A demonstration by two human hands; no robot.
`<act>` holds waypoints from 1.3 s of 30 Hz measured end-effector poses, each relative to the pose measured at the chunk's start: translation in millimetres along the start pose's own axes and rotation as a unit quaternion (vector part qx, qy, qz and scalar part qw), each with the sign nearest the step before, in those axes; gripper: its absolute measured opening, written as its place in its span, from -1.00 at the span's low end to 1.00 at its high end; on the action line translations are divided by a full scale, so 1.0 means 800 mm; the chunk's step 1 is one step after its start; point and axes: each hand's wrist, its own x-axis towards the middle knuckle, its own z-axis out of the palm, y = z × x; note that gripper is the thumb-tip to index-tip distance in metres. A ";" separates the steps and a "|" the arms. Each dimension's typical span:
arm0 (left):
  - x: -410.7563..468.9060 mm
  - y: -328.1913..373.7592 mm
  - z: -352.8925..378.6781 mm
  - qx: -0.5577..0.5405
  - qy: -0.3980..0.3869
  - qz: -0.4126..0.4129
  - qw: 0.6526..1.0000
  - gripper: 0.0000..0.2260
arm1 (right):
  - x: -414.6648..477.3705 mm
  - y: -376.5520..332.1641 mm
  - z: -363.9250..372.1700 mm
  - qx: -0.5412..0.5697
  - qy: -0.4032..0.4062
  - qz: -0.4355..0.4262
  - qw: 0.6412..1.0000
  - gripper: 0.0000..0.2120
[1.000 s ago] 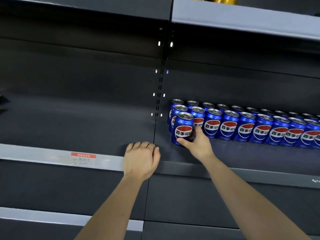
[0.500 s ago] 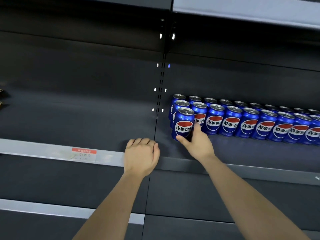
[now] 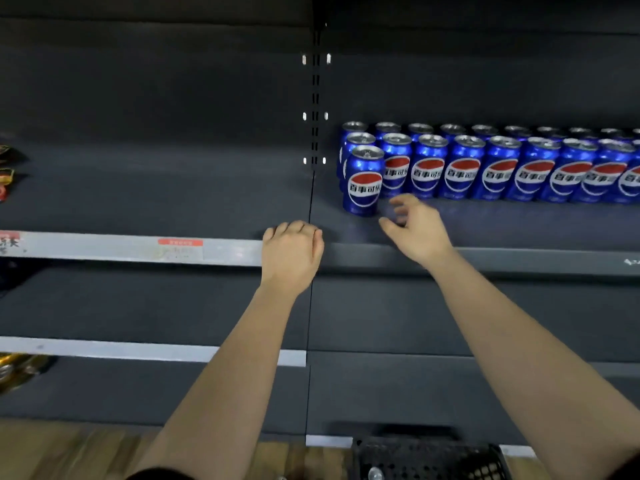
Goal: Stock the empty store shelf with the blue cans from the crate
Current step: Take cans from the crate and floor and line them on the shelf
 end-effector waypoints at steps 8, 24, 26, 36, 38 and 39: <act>-0.092 0.065 -0.016 -0.087 0.086 0.019 0.992 -0.69 | -0.108 0.051 -0.056 -0.006 0.041 -0.108 0.993 -0.72; -0.326 0.269 0.064 0.027 -0.235 -0.043 0.971 -0.70 | -0.366 0.325 -0.101 -0.023 -0.198 0.095 0.975 -0.64; -0.354 0.283 0.075 0.020 -0.229 -0.060 0.971 -0.73 | -0.386 0.352 -0.099 -0.039 -0.242 0.095 0.965 -0.62; -0.457 0.301 0.127 0.052 -0.312 -0.126 0.940 -0.67 | -0.454 0.420 -0.024 -0.042 -0.381 0.116 0.916 -0.65; -0.464 0.297 0.137 0.051 -0.314 -0.135 0.938 -0.72 | -0.458 0.427 -0.007 -0.036 -0.399 0.119 0.909 -0.64; -0.466 0.294 0.144 0.050 -0.319 -0.141 0.936 -0.74 | -0.459 0.430 0.001 -0.036 -0.410 0.122 0.903 -0.64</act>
